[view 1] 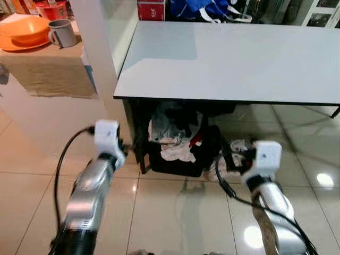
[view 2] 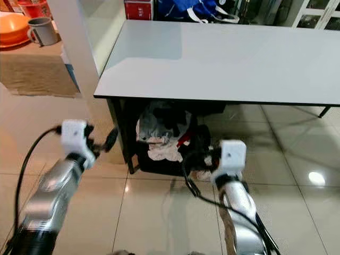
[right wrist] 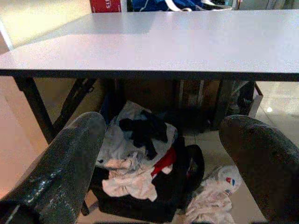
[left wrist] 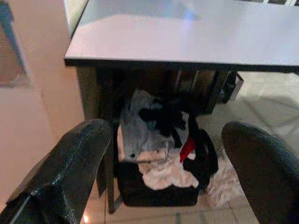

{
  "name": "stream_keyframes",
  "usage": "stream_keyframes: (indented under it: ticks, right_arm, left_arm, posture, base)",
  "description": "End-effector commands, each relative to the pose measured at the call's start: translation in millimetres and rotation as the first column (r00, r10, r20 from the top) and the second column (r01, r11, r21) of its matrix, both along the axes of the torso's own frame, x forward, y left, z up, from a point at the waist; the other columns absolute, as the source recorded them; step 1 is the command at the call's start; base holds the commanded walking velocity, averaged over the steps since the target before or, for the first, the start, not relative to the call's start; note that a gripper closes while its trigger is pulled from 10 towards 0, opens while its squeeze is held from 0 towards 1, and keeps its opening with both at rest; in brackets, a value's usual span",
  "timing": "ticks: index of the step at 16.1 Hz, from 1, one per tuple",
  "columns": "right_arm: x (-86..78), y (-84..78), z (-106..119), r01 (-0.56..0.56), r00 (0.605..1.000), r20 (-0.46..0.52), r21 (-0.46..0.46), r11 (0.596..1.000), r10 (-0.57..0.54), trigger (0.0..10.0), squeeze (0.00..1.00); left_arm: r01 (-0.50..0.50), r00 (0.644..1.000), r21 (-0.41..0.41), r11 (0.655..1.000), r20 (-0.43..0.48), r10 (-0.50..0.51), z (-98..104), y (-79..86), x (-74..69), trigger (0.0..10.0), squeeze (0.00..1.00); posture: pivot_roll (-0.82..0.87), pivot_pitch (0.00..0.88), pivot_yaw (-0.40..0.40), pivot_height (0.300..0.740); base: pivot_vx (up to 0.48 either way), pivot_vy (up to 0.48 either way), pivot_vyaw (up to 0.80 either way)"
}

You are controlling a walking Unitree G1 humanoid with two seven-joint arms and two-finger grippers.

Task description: Setting the table

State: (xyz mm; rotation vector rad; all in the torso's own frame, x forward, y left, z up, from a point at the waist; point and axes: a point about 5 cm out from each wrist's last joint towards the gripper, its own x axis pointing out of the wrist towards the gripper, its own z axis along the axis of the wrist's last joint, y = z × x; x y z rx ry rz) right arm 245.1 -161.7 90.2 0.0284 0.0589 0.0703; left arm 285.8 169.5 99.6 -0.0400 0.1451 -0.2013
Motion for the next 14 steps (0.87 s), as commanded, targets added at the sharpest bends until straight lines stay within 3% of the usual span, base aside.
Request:
stream_keyframes:
  ticks: [1,5,8,14]
  right_arm:
    - [-2.0,1.0,5,-0.006,1.000,0.013,-0.001,1.000,0.006,10.0,0.00]
    - [-0.6,0.4,6,-0.006,1.000,0.014,-0.002,1.000,0.006,10.0,0.00]
    - [3.9,1.8,11,-0.018,0.999,0.032,-0.008,1.000,0.018,10.0,0.00]
    - [4.9,2.3,10,-0.028,0.999,0.026,-0.010,1.000,0.029,10.0,0.00]
  left_arm:
    - [0.020,1.000,-0.006,1.000,0.021,-0.020,7,-2.3,-1.0,10.0,0.00]
    - [0.014,0.999,-0.013,1.000,0.046,-0.013,12,-4.0,2.7,10.0,0.00]
    - [-0.004,0.998,-0.023,1.000,0.059,0.005,19,-6.6,11.7,10.0,0.00]
    - [-0.018,0.998,-0.008,1.000,0.059,0.018,19,-9.2,15.4,10.0,0.00]
  posture:
    - [-0.09,0.000,0.040,0.740]
    - [-0.09,0.000,0.037,0.740]
    - [-0.09,0.000,0.035,0.740]
    - [-0.09,0.000,0.033,0.740]
  base:
    - [0.000,0.000,0.00]
    - [0.000,0.000,0.00]
    - [0.000,0.480,0.00]
    - [0.000,0.480,0.00]
